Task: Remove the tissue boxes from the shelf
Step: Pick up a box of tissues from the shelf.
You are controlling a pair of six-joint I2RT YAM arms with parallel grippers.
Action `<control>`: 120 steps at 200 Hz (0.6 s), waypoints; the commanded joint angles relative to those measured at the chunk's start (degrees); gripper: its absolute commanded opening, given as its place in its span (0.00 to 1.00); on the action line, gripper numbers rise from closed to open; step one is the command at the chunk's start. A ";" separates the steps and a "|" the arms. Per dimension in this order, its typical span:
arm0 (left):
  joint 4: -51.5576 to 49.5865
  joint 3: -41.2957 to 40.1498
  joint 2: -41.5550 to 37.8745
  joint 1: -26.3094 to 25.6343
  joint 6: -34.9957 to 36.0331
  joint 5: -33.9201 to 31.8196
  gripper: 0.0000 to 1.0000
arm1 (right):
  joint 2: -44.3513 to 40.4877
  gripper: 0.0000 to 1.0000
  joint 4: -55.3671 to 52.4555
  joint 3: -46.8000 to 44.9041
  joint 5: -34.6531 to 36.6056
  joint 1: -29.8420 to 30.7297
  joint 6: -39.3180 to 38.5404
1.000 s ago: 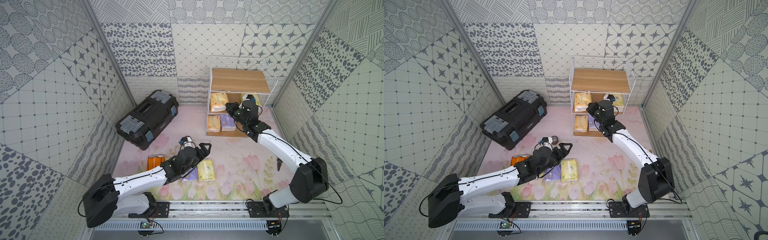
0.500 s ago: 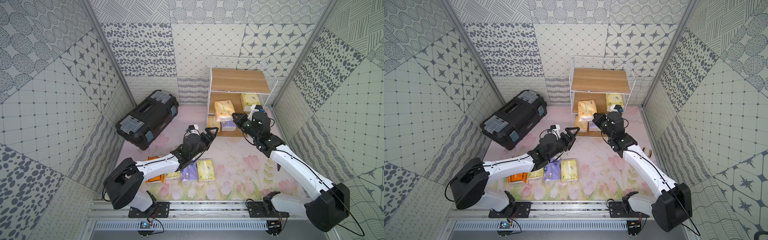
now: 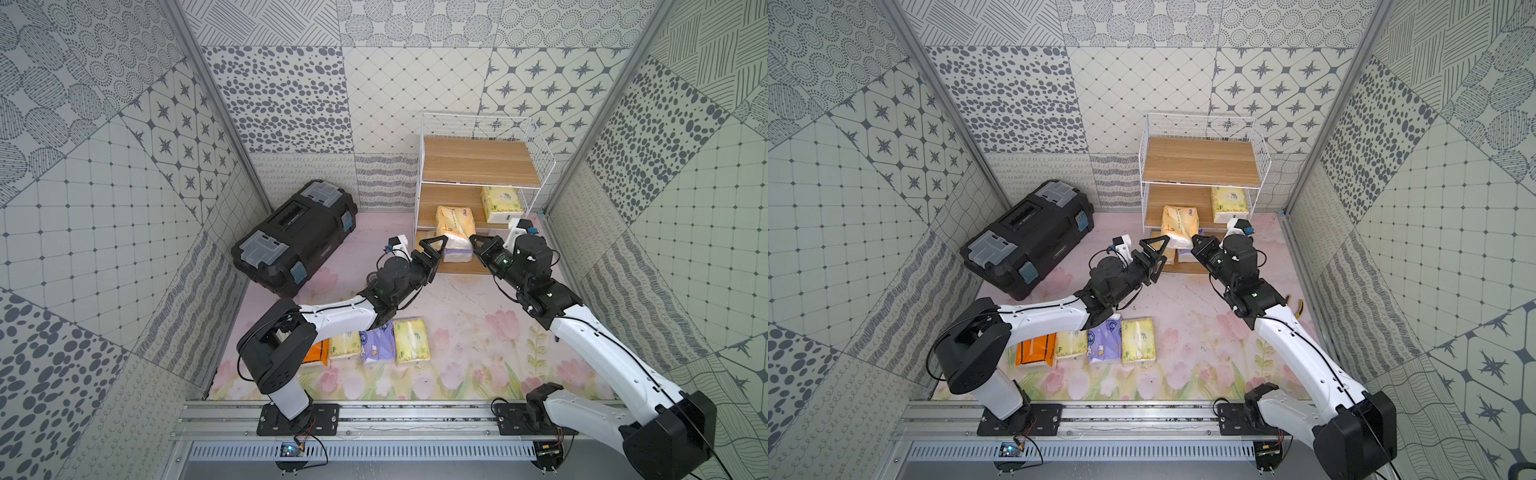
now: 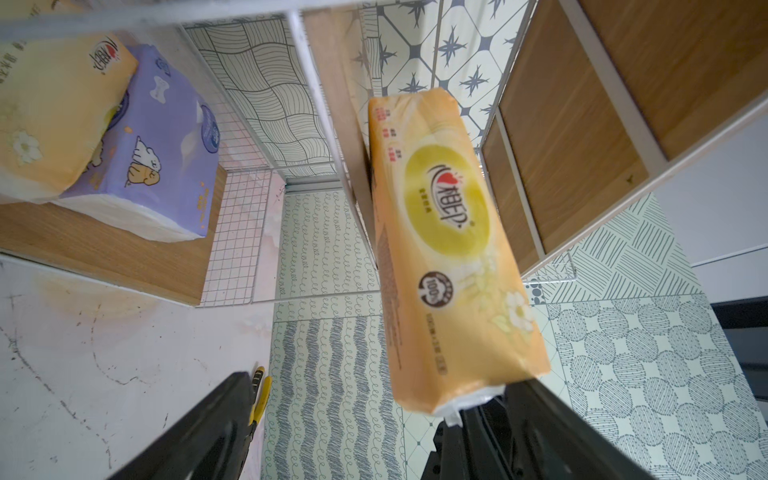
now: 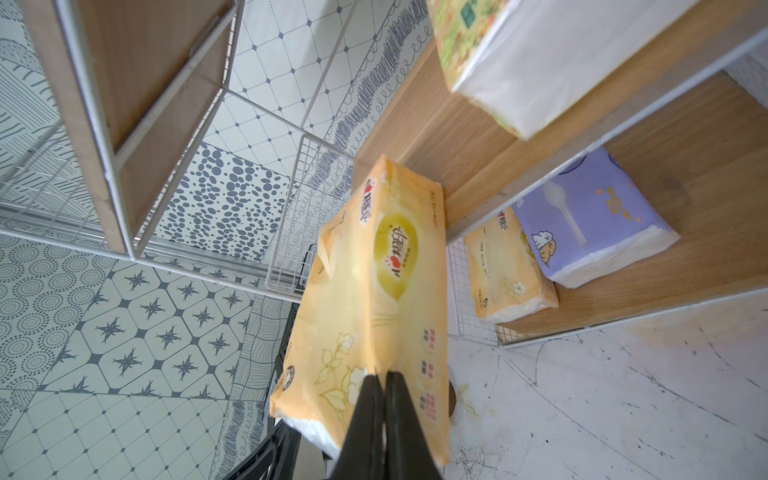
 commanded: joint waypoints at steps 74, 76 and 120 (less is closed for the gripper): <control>10.85 -0.20 0.64 -1.74 1.03 -3.00 0.99 | -0.46 0.00 -2.58 2.46 1.67 -1.91 -4.67; 10.84 -0.36 0.56 -1.74 1.05 -3.13 0.99 | -0.44 0.00 -2.64 2.52 1.57 -1.92 -4.77; 4.83 2.44 0.43 -0.62 1.41 -2.47 0.99 | -1.05 0.00 -3.62 2.66 -1.10 -2.03 -5.42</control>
